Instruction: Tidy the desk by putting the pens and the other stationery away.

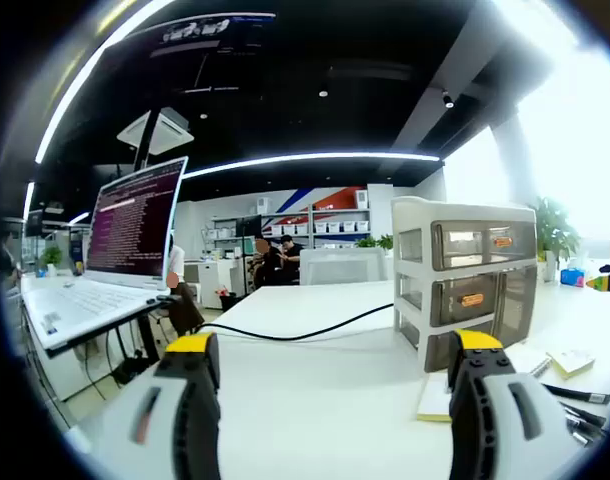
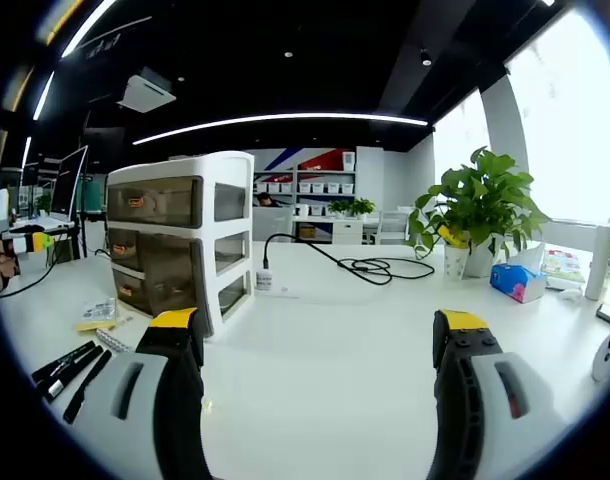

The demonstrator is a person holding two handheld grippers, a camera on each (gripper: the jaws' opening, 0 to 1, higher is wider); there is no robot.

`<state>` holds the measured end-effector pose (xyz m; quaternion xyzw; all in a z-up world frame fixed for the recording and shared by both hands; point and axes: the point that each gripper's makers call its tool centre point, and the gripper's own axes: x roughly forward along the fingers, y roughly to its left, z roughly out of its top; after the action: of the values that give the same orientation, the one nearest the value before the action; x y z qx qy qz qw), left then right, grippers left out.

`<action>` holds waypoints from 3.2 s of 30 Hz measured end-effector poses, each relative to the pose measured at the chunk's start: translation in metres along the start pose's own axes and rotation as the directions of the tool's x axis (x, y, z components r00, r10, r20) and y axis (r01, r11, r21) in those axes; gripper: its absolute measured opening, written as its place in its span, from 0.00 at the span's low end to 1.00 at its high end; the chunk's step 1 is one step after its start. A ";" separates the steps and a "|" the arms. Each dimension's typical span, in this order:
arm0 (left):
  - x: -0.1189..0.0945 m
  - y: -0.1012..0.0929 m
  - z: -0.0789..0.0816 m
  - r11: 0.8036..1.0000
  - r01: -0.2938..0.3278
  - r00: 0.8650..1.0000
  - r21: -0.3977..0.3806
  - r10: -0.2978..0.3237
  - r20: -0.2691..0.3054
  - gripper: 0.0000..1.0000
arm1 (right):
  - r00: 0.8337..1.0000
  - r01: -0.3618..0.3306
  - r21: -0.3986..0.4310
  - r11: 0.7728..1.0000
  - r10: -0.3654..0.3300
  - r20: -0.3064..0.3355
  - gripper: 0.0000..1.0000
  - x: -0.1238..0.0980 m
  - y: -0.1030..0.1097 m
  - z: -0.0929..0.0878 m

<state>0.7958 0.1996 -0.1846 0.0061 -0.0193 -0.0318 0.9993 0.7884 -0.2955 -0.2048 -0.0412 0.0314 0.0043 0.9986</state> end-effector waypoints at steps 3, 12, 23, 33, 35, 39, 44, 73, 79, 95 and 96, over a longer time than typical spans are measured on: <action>0.000 0.000 0.000 1.000 0.000 1.000 0.002 0.000 0.000 0.95 | 1.000 -0.006 -0.015 1.000 0.006 -0.010 0.97 0.001 0.002 -0.002; -0.001 0.000 0.000 1.000 0.000 1.000 -0.002 0.000 -0.001 0.95 | 1.000 -0.009 -0.013 1.000 0.008 -0.011 0.97 -0.001 0.003 -0.002; -0.002 0.005 -0.001 1.000 -0.020 1.000 -0.015 0.020 -0.010 0.95 | 1.000 -0.005 -0.005 1.000 0.005 -0.011 0.97 -0.002 0.002 -0.003; -0.003 0.005 -0.002 1.000 -0.026 1.000 -0.016 0.026 -0.013 0.95 | 0.999 0.005 -0.012 1.000 -0.006 -0.034 0.97 -0.001 0.000 -0.007; -0.003 0.007 -0.001 0.999 -0.039 0.999 -0.009 0.039 -0.012 0.95 | 0.999 0.007 -0.007 1.000 -0.007 -0.032 0.97 0.000 -0.001 -0.007; -0.004 0.008 -0.001 0.999 -0.039 0.999 -0.017 0.038 -0.011 0.95 | 0.999 0.007 0.000 1.000 -0.007 -0.034 0.97 0.000 -0.002 -0.007; -0.004 0.007 0.000 0.999 -0.035 0.999 -0.016 0.035 -0.007 0.95 | 0.999 0.019 0.014 1.000 -0.019 -0.051 0.97 0.000 -0.004 -0.012; -0.004 -0.011 0.003 0.999 0.033 0.999 0.009 -0.033 -0.005 0.94 | 0.996 0.056 0.101 0.993 -0.048 -0.076 0.97 -0.002 -0.015 -0.018; -0.005 -0.017 0.003 0.999 0.045 0.999 0.030 -0.045 -0.008 0.94 | 0.995 0.089 0.088 0.992 -0.084 -0.057 0.97 -0.003 -0.018 -0.017; -0.002 -0.026 -0.003 0.995 0.076 0.997 0.065 -0.074 -0.034 0.94 | 0.988 0.146 -0.010 0.989 -0.145 0.057 0.97 -0.003 -0.024 0.003; -0.002 -0.025 -0.003 0.995 0.072 0.997 0.071 -0.069 -0.035 0.94 | 0.988 0.137 -0.028 0.990 -0.135 0.071 0.97 -0.004 -0.021 0.006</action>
<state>0.7922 0.1746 -0.1884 0.0434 -0.0037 -0.0663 0.9968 0.7854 -0.3163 -0.1964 -0.0592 -0.0062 -0.0620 0.9963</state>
